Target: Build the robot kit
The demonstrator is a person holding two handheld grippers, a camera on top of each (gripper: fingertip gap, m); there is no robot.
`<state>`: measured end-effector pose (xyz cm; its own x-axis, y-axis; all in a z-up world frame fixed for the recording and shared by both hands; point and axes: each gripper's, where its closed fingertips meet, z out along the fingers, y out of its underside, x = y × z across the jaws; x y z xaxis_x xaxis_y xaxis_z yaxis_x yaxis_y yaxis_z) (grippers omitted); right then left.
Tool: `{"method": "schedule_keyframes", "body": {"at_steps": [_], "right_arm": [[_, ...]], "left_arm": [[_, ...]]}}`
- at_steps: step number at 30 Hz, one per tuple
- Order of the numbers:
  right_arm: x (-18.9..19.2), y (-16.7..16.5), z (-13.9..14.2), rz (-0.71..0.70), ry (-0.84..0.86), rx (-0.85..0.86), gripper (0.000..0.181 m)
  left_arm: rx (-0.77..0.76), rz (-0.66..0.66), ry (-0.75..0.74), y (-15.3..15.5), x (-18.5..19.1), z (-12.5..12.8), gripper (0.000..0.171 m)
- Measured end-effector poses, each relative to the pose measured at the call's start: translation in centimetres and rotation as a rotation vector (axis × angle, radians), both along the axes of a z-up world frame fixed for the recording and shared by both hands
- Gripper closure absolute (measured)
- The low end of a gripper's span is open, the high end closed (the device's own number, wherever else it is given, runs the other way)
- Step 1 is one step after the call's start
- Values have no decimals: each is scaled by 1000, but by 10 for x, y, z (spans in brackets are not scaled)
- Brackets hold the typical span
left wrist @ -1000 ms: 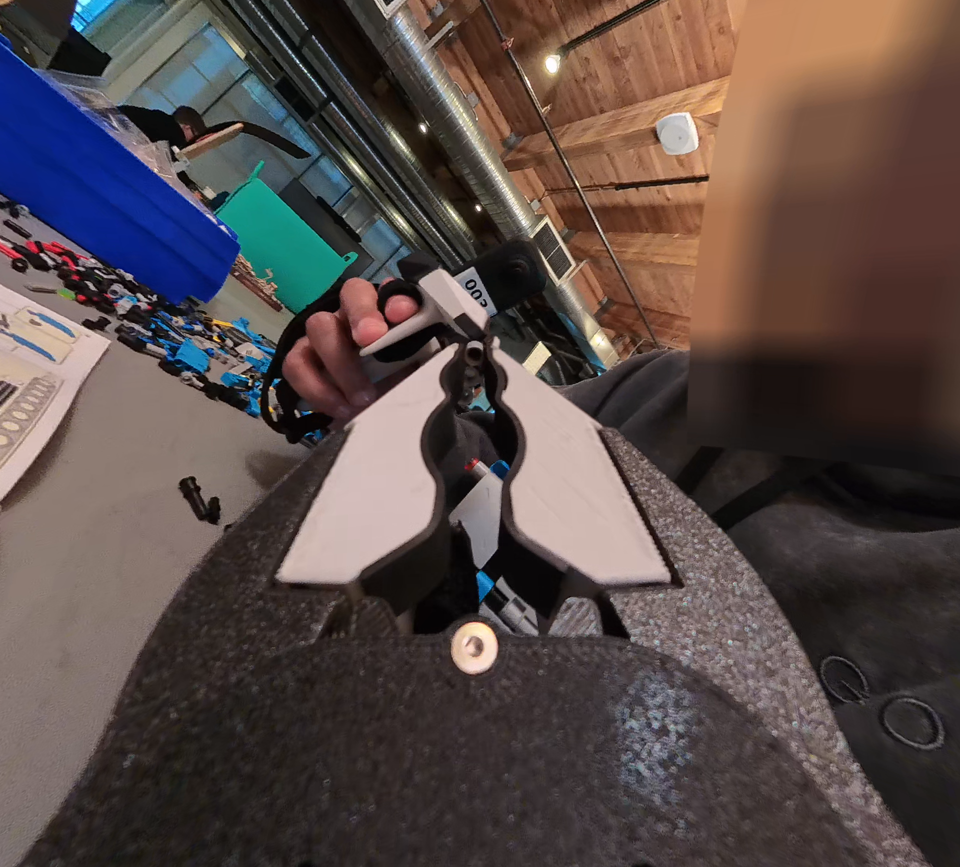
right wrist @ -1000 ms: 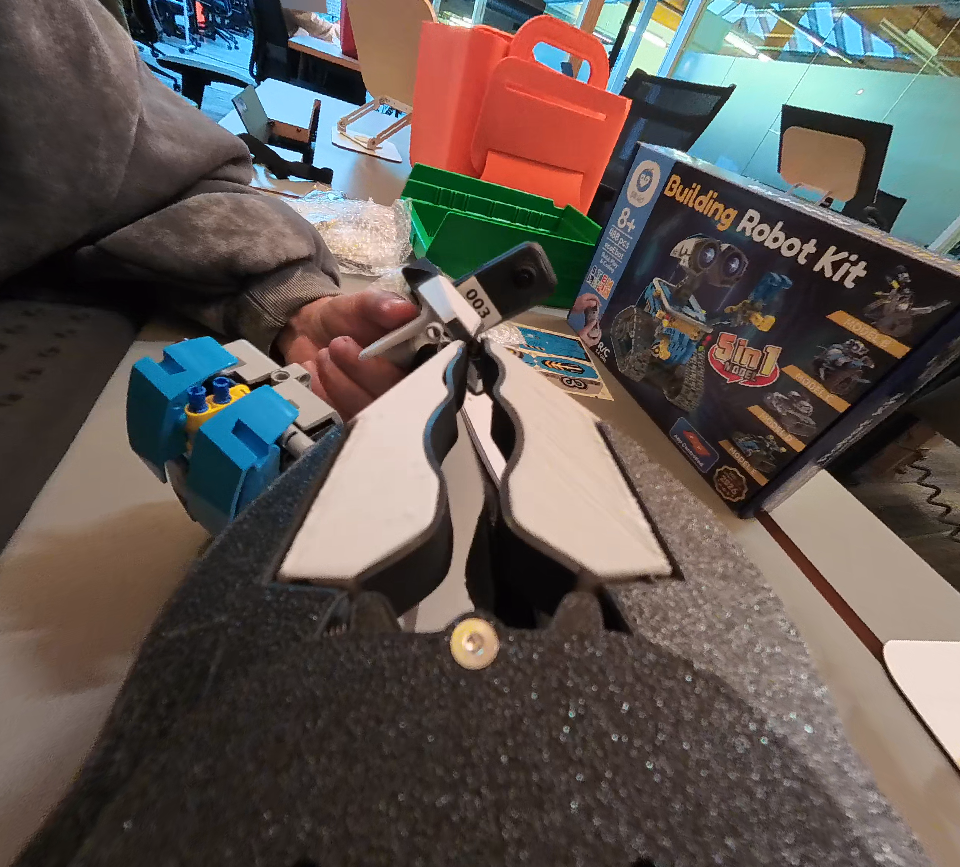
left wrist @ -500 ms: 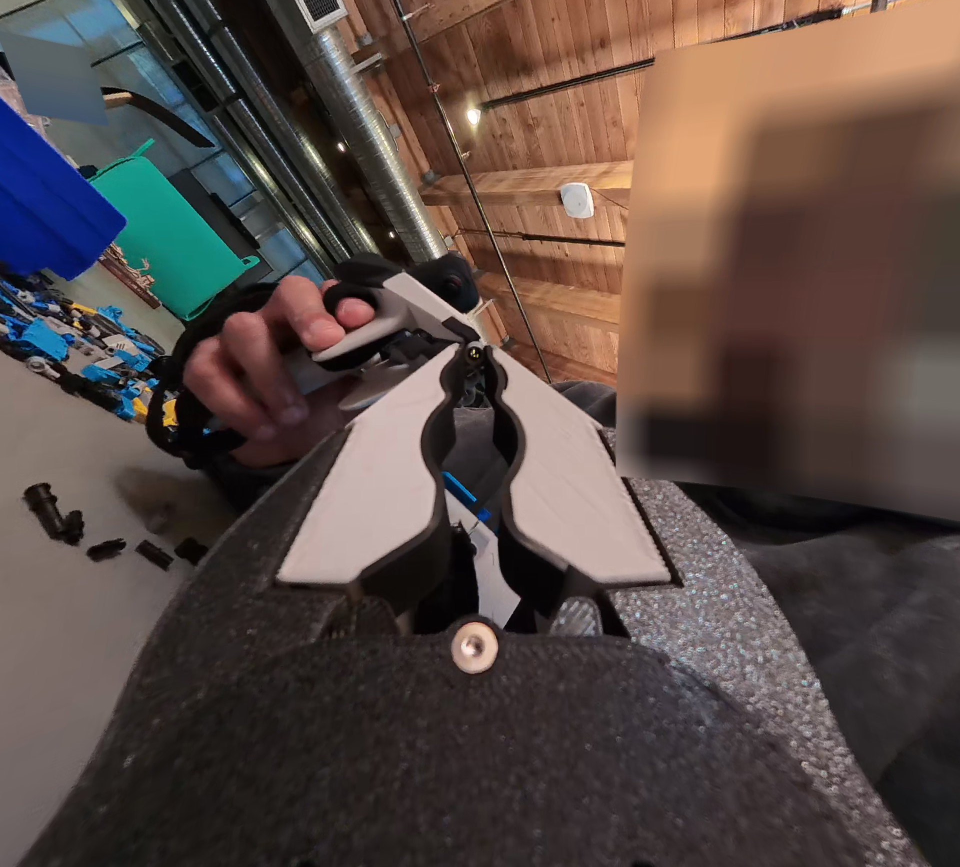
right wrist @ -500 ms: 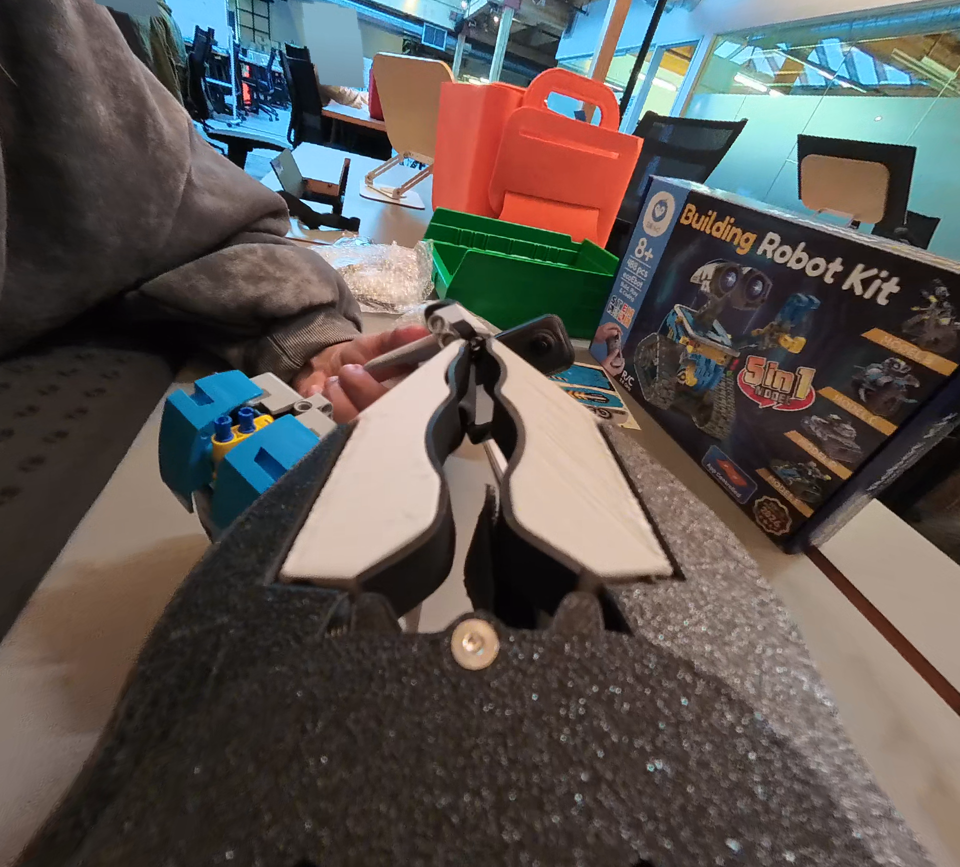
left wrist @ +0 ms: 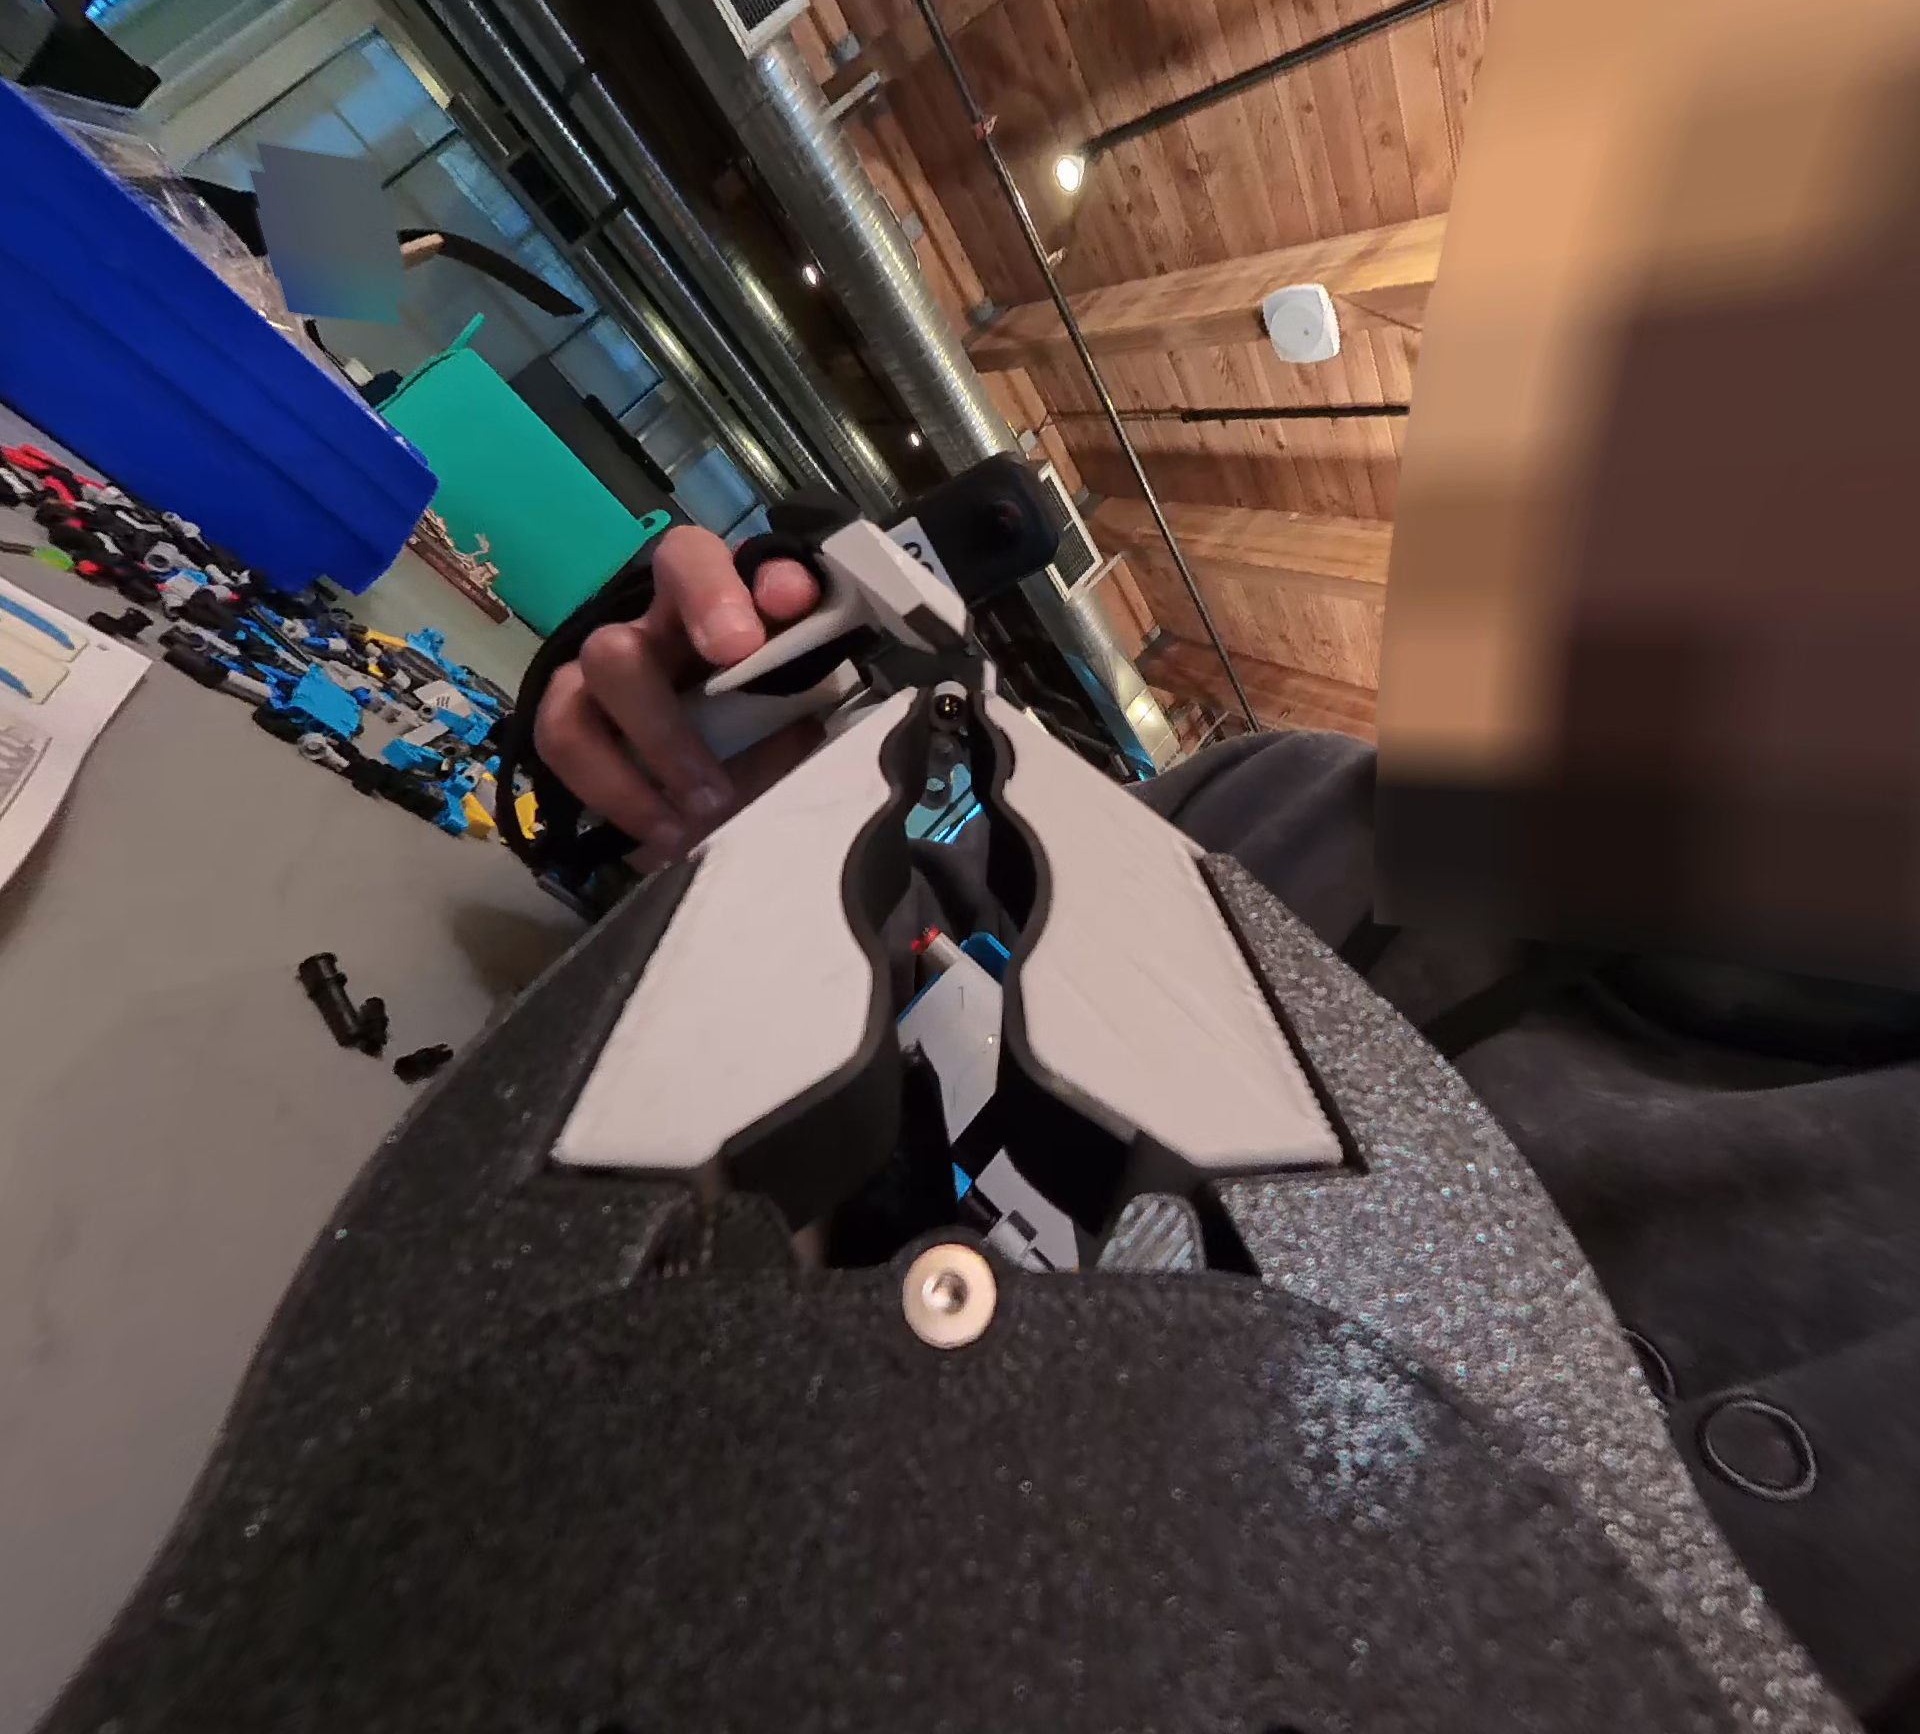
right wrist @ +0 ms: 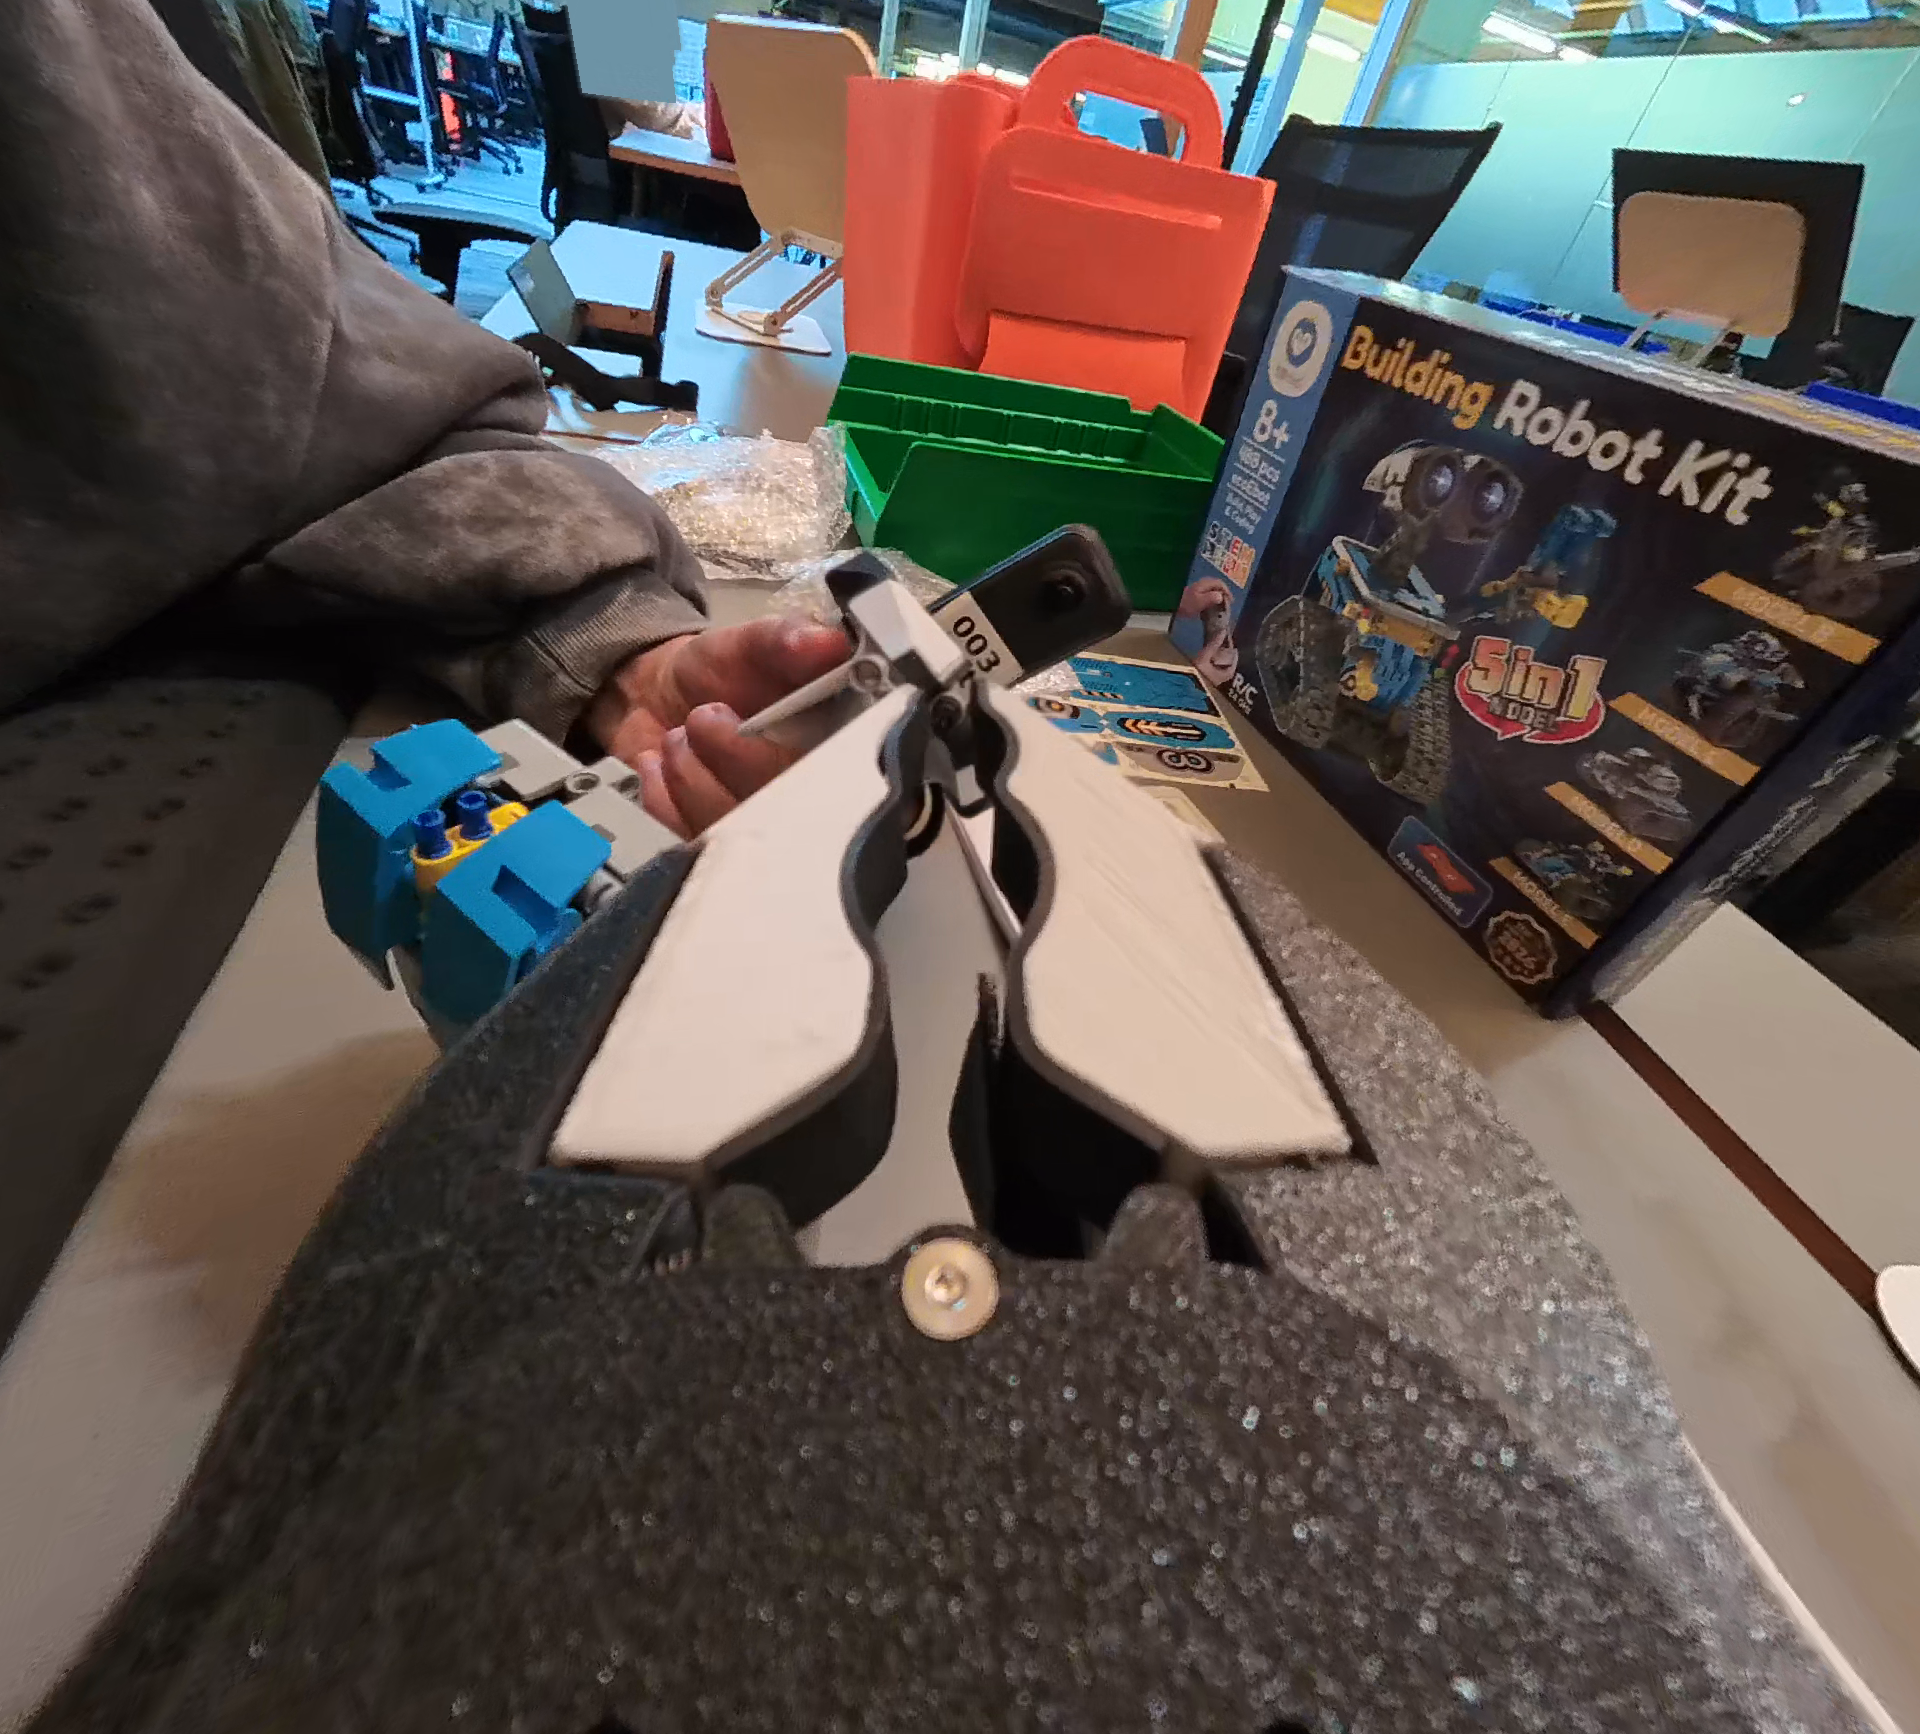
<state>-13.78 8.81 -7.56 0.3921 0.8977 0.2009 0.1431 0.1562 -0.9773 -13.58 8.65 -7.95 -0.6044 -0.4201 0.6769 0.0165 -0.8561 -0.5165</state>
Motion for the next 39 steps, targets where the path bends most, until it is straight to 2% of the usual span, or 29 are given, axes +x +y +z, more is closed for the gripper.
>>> {"method": "schedule_keyframes", "body": {"at_steps": [13,17,20,22,25,32,39], "right_arm": [[-5,-1,-13,-19,-116,49,177],[-3,-2,-14,-5,-101,19,178],[1,3,-14,18,-21,-107,178],[3,7,-10,40,53,-176,178],[10,11,-1,29,121,-176,178],[6,7,-3,16,52,-90,177],[3,4,-7,42,41,-104,177]], "left_arm": [[27,6,25,-4,1,-4,166],[28,2,37,-5,3,-5,165],[17,16,51,0,6,-6,165],[-1,35,46,7,5,-4,155],[-9,57,43,14,0,-4,153],[121,-1,81,-11,6,-8,154],[136,4,82,-13,6,-9,165]]}}
